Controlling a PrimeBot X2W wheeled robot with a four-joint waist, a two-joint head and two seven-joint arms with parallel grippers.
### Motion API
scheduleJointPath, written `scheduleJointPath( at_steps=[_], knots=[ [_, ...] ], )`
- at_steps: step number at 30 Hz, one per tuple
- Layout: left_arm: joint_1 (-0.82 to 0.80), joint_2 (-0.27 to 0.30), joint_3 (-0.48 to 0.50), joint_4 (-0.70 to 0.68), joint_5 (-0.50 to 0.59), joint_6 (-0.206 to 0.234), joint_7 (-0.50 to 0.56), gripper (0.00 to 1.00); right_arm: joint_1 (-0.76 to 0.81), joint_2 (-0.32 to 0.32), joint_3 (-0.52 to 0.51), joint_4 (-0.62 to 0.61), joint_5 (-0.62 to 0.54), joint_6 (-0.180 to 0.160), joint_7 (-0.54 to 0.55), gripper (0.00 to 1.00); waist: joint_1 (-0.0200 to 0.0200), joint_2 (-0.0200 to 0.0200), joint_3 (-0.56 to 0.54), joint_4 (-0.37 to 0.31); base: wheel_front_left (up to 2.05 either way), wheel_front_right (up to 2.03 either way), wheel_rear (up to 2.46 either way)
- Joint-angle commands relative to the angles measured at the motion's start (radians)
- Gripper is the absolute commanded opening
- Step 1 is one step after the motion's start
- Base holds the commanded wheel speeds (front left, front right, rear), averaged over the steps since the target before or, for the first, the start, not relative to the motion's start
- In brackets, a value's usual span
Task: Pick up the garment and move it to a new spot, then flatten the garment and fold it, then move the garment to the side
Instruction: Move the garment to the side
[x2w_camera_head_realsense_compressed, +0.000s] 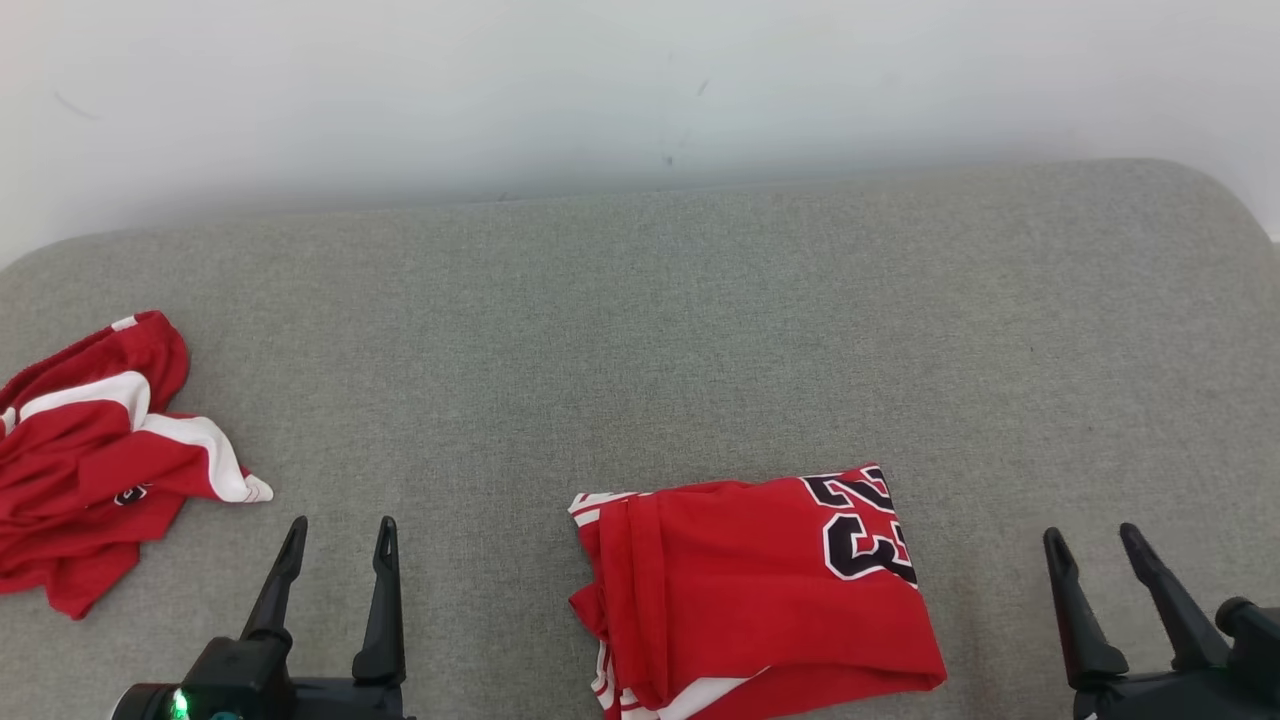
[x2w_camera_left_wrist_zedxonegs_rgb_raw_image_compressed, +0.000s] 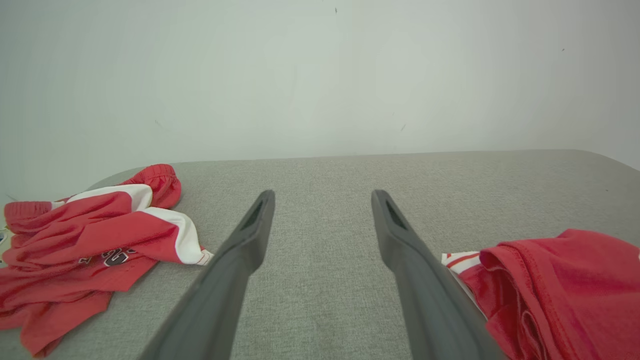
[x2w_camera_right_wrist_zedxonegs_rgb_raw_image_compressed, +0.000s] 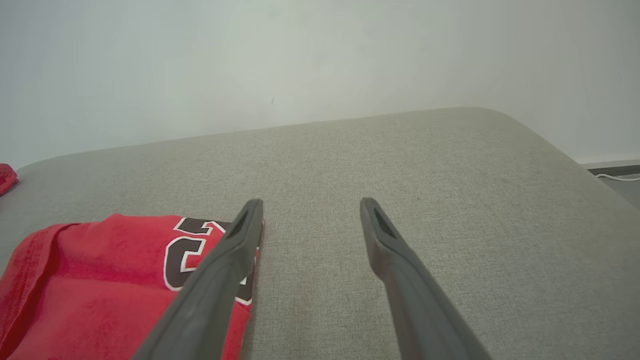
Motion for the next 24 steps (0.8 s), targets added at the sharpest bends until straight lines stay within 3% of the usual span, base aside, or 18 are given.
scheduleJointPath(
  at_steps=[1,9,14,23,24],
  knots=[
    [0.009,0.006,0.000,-0.005,0.001,0.001,0.003,1.00,-0.012,-0.010,0.008,0.009,0.013,0.000,0.007,1.00,0.0001,0.0000,0.005,0.002,0.00,0.00,0.00],
    [-0.036,-0.013,-0.022,0.002,0.014,-0.005,-0.005,1.00,-0.129,-0.064,0.118,0.178,0.097,0.000,0.027,1.00,0.0001,0.0000,0.055,0.026,0.00,0.00,0.00],
    [-0.065,-0.029,-0.026,0.011,0.018,-0.005,-0.019,1.00,-0.220,-0.095,0.238,0.302,0.164,0.000,0.002,1.00,0.0001,0.0000,0.101,0.055,0.00,0.00,0.00],
    [-0.088,-0.040,-0.024,0.029,0.017,-0.009,-0.039,1.00,-0.281,-0.107,0.358,0.395,0.245,0.000,0.023,1.00,0.0001,0.0000,0.136,0.069,0.00,0.00,0.00],
    [-0.088,-0.042,-0.023,0.030,0.016,-0.009,-0.039,1.00,-0.287,-0.105,0.367,0.399,0.253,0.000,0.023,0.40,0.0001,0.0000,0.138,0.068,0.00,0.00,0.00]
  ],
)
